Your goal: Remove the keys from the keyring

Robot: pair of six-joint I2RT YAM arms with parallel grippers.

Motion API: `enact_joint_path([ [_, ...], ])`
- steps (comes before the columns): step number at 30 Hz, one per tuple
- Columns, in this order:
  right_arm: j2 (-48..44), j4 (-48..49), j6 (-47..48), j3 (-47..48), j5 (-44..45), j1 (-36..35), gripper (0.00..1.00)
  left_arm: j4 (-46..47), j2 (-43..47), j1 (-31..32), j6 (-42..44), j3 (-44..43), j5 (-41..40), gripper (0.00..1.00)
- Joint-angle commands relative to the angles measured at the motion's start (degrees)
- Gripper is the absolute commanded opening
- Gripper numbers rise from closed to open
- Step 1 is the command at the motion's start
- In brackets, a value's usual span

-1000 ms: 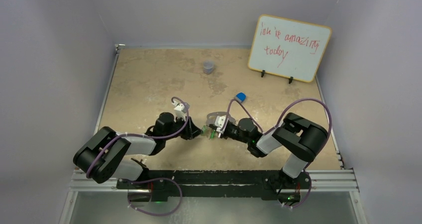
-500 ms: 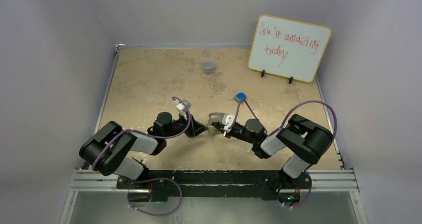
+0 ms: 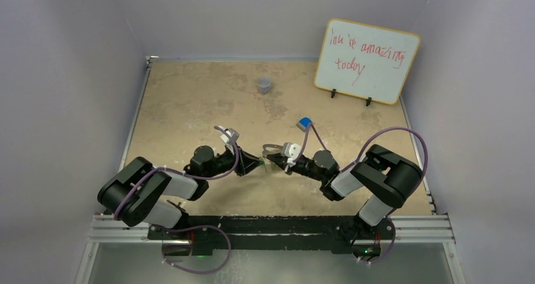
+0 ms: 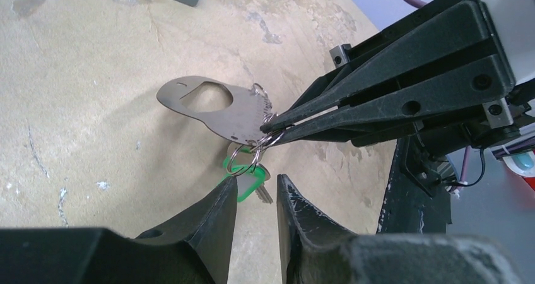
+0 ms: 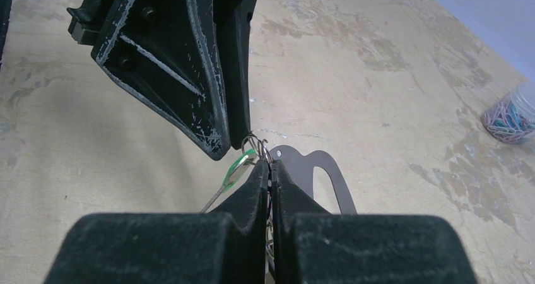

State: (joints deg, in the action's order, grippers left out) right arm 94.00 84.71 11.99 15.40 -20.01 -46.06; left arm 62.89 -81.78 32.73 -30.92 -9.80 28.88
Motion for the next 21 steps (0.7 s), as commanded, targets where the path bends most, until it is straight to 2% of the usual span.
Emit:
enact_joint_path([
  [1,-1.9,4.7,-0.6,0.0,-1.4,0.3,0.00,8.7,-2.0,-0.3,-1.7,-0.5,2.3,0.27],
  [9,-1.5,4.2,-0.6,0.5,-2.1,0.3,0.00,17.5,-6.6,-0.1,-5.7,-0.7,4.3,0.24],
  [13,-1.5,4.3,-0.8,0.6,-2.2,0.3,0.00,18.7,-7.2,-0.1,-6.1,-0.6,4.4,0.20],
  [21,-1.6,4.2,-0.9,0.5,-1.7,0.3,0.00,15.2,-5.4,-0.2,-3.7,-0.2,4.0,0.00],
])
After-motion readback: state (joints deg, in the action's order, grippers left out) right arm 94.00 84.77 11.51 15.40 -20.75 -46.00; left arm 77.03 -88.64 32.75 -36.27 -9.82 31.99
